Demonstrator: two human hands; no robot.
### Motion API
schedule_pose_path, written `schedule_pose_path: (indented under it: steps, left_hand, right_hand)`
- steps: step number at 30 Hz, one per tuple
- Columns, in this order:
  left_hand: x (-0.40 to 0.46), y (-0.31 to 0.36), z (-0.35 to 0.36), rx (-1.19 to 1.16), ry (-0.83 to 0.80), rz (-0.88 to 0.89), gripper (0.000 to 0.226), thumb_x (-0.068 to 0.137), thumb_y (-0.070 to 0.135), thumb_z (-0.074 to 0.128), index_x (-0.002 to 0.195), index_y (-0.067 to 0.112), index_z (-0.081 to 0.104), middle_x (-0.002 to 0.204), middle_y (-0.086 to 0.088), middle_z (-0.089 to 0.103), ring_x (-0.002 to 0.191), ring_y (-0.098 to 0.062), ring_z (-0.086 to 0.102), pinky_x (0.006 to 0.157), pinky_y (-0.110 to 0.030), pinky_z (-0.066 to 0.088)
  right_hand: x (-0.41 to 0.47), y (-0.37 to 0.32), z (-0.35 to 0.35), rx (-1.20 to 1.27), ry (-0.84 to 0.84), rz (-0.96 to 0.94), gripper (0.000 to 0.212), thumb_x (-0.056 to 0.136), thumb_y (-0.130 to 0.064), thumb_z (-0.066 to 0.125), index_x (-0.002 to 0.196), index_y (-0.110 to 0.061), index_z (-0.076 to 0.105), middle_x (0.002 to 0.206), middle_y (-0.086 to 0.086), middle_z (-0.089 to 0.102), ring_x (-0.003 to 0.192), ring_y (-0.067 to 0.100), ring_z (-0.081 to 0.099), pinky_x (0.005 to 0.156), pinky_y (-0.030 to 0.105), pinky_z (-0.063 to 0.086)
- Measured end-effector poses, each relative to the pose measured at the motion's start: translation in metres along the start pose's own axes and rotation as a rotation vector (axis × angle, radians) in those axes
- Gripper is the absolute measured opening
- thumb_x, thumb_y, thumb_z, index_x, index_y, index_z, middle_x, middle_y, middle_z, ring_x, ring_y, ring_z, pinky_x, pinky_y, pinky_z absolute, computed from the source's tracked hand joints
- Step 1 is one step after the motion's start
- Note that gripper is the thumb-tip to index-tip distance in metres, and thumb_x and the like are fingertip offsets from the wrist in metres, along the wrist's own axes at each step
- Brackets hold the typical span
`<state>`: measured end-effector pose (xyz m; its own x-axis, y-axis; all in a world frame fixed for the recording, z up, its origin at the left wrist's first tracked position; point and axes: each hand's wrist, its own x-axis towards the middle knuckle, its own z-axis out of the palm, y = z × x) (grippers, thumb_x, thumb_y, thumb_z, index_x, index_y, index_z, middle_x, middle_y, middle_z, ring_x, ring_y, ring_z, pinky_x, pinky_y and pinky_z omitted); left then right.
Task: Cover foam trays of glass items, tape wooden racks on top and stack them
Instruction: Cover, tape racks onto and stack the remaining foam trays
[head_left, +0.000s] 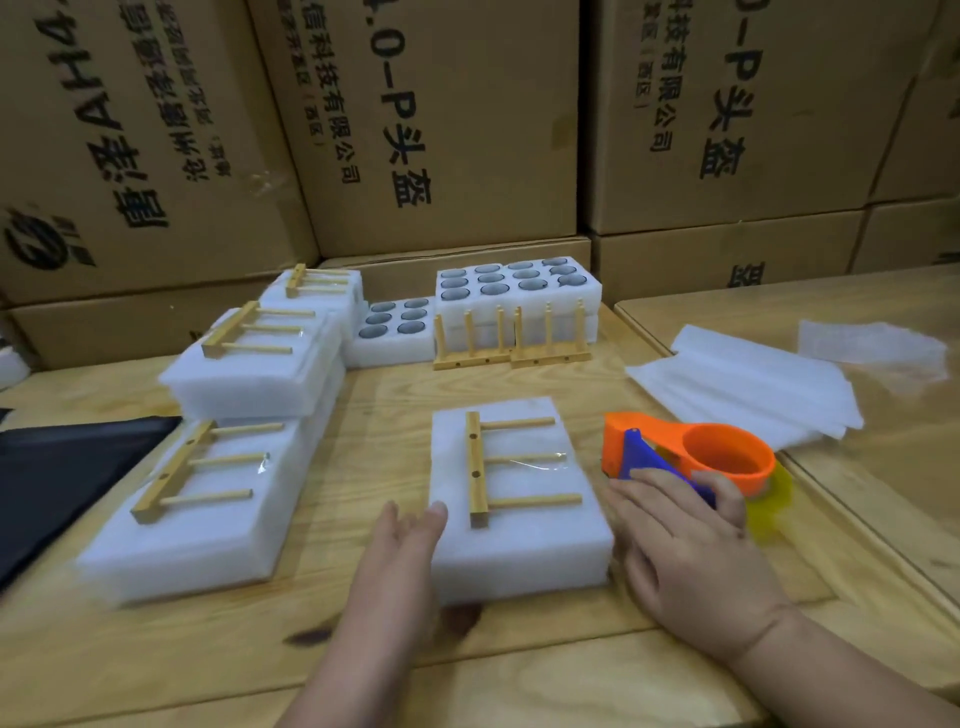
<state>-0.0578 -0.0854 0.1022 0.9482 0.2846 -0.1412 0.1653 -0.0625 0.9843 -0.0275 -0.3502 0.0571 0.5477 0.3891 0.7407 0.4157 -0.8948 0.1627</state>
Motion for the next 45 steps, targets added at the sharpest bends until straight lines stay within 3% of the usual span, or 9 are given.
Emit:
schedule_pose_path:
  steps: [6, 13, 19, 23, 26, 33, 36, 39, 45]
  left_hand:
    - [-0.005, -0.002, 0.013, 0.027, -0.116, 0.058, 0.020, 0.096, 0.033, 0.059, 0.109, 0.036, 0.073, 0.102, 0.025, 0.074, 0.089, 0.012, 0.066, 0.068, -0.013, 0.047]
    - [-0.009, 0.011, 0.004, 0.057, -0.250, 0.020, 0.034, 0.085, 0.039, 0.057, 0.112, 0.056, 0.068, 0.107, 0.026, 0.073, 0.096, 0.008, 0.067, 0.079, -0.026, 0.047]
    - [0.006, 0.026, -0.002, 0.145, -0.033, -0.173, 0.069, 0.090, 0.052, 0.061, 0.153, 0.031, 0.038, 0.153, 0.009, 0.042, 0.138, -0.020, 0.042, 0.102, -0.036, 0.037]
    - [0.016, 0.027, 0.006, 0.266, -0.088, -0.172, 0.029, 0.091, 0.053, 0.056, 0.092, 0.025, 0.062, 0.112, 0.013, 0.061, 0.095, -0.008, 0.057, 0.088, -0.038, 0.047]
    - [0.023, 0.025, 0.005, 0.349, -0.080, -0.188, 0.036, 0.087, 0.056, 0.054, 0.086, 0.021, 0.060, 0.097, 0.005, 0.063, 0.091, -0.017, 0.061, 0.089, -0.038, 0.051]
    - [0.020, 0.024, -0.002, 0.131, -0.154, -0.218, 0.037, 0.080, 0.056, 0.072, 0.098, 0.024, 0.071, 0.098, 0.006, 0.072, 0.092, -0.017, 0.069, 0.075, -0.033, 0.056]
    - [0.014, 0.026, -0.006, -0.094, -0.226, -0.190, 0.030, 0.078, 0.050, 0.078, 0.107, 0.043, 0.072, 0.108, 0.006, 0.073, 0.096, -0.027, 0.073, 0.074, -0.041, 0.063]
    - [0.012, 0.030, -0.021, -0.287, -0.109, -0.149, 0.035, 0.086, 0.032, 0.075, 0.119, 0.034, 0.064, 0.118, -0.001, 0.070, 0.102, -0.028, 0.071, 0.072, -0.050, 0.063]
    - [0.008, 0.041, -0.101, -0.446, 0.110, -0.057, 0.033, 0.089, 0.046, 0.060, 0.108, 0.020, 0.068, 0.090, -0.006, 0.070, 0.062, -0.021, 0.064, 0.049, -0.032, 0.052]
  right_hand:
    - [0.005, 0.001, 0.001, 0.045, -0.101, -0.102, 0.039, 0.078, -0.023, 0.048, 0.102, -0.019, 0.079, 0.111, -0.006, 0.076, 0.112, 0.018, 0.070, 0.100, 0.045, 0.035]
    - [0.004, 0.001, -0.001, 0.092, -0.150, -0.099, 0.041, 0.075, -0.022, 0.049, 0.103, -0.023, 0.079, 0.117, -0.009, 0.074, 0.116, 0.015, 0.067, 0.100, 0.045, 0.034]
    - [0.008, -0.003, -0.002, 0.093, -0.175, -0.148, 0.042, 0.079, -0.020, 0.047, 0.105, -0.012, 0.079, 0.114, 0.001, 0.075, 0.108, 0.020, 0.071, 0.105, 0.038, 0.037]
    - [0.008, -0.002, -0.002, 0.097, -0.216, -0.137, 0.042, 0.078, -0.020, 0.048, 0.103, -0.008, 0.079, 0.108, 0.006, 0.077, 0.098, 0.023, 0.074, 0.102, 0.035, 0.040]
    - [0.008, 0.000, -0.003, 0.080, -0.240, -0.113, 0.037, 0.065, -0.013, 0.077, 0.102, -0.009, 0.080, 0.106, 0.005, 0.077, 0.094, 0.022, 0.075, 0.100, 0.033, 0.040]
    - [0.010, 0.003, -0.005, 0.185, -0.316, -0.116, 0.057, 0.044, -0.008, 0.094, 0.099, -0.010, 0.079, 0.099, 0.003, 0.078, 0.084, 0.021, 0.076, 0.071, 0.031, 0.062]
    - [0.010, 0.005, -0.006, 0.247, -0.357, -0.115, 0.064, 0.047, -0.005, 0.091, 0.109, -0.014, 0.078, 0.108, 0.000, 0.077, 0.088, 0.020, 0.076, 0.068, 0.031, 0.062]
    - [0.011, 0.003, -0.008, 0.245, -0.382, -0.097, 0.069, 0.048, -0.005, 0.091, 0.115, -0.016, 0.077, 0.114, -0.005, 0.075, 0.094, 0.015, 0.075, 0.074, 0.030, 0.062]
    - [0.011, 0.004, -0.008, 0.281, -0.470, 0.036, 0.067, 0.050, -0.014, 0.096, 0.113, -0.029, 0.077, 0.116, -0.017, 0.073, 0.103, 0.008, 0.072, 0.082, 0.030, 0.056]
